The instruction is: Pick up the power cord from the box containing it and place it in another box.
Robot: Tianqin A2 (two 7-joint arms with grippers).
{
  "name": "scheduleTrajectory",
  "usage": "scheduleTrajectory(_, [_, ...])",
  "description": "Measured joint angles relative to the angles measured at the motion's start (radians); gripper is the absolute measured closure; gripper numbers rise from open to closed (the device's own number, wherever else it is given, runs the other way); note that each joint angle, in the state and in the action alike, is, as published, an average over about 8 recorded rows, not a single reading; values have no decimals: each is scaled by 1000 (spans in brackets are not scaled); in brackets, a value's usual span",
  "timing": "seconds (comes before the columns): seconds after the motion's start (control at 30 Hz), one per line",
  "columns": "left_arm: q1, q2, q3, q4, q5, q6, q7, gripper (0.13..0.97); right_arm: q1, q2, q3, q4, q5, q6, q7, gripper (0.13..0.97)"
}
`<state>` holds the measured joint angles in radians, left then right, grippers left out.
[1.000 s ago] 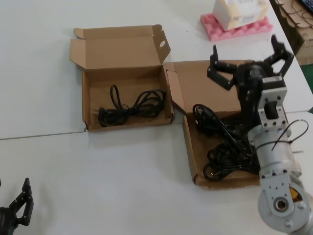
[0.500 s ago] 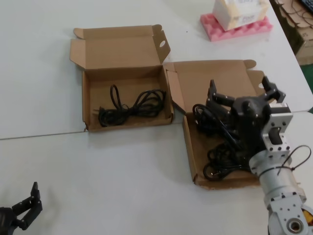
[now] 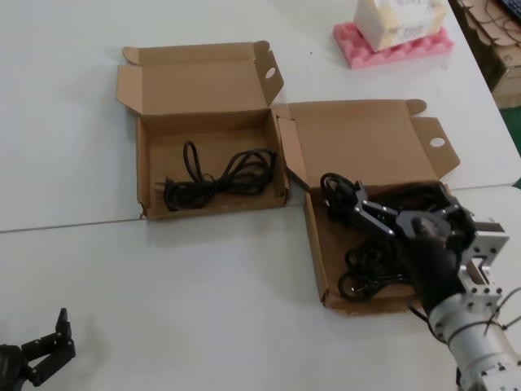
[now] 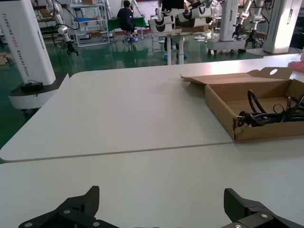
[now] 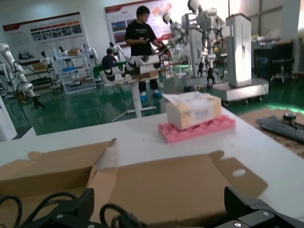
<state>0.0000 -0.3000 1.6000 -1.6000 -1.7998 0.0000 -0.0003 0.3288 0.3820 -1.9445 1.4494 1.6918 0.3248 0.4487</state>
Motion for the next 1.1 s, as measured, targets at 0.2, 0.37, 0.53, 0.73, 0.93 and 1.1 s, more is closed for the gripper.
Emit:
scheduleTrajectory(0.2, [0, 0, 0, 0, 0, 0, 0, 170, -81, -20, 85, 37, 27, -80, 0, 129])
scheduleTrajectory(0.37, [0, 0, 0, 0, 0, 0, 1, 151, -148, -37, 155, 68, 49, -146, 0, 129])
scheduleTrajectory(0.53, [0, 0, 0, 0, 0, 0, 1, 132, -214, -53, 224, 98, 70, -211, 0, 129])
scheduleTrajectory(0.73, [0, 0, 0, 0, 0, 0, 1, 132, -280, -70, 293, 128, 92, -276, 0, 129])
scheduleTrajectory(0.93, [0, 0, 0, 0, 0, 0, 0, 132, -295, -73, 309, 135, 97, -291, 0, 129])
scheduleTrajectory(1.1, [0, 0, 0, 0, 0, 0, 0, 132, -295, -74, 309, 135, 97, -292, 0, 129])
